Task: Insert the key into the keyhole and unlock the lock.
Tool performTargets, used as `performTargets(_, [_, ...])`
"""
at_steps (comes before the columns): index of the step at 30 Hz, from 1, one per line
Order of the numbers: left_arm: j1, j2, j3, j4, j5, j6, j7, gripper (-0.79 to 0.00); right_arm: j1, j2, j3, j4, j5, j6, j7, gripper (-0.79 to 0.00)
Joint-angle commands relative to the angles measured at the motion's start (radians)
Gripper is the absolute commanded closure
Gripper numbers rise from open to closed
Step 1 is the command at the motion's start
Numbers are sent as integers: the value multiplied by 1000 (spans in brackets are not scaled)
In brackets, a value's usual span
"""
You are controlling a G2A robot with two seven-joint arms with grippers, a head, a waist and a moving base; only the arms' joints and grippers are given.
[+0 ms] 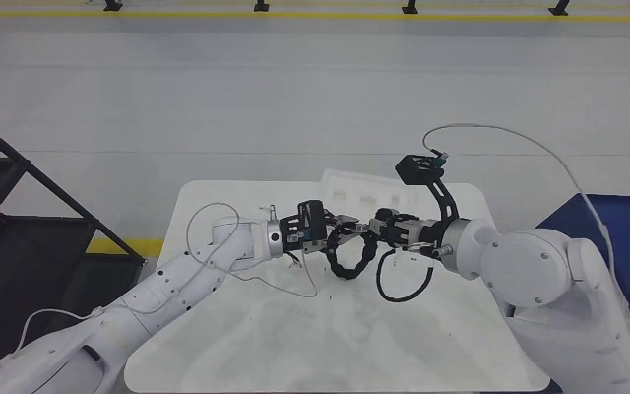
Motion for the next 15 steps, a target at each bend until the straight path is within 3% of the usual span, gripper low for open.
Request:
performTargets(1, [5, -4, -8, 3, 5, -3, 1, 0, 2, 1, -6, 1, -6, 9, -9, 0])
performTargets(15, [40, -23, -63, 11, 39, -30, -4, 0, 13, 5, -31, 16, 16, 43, -42, 0])
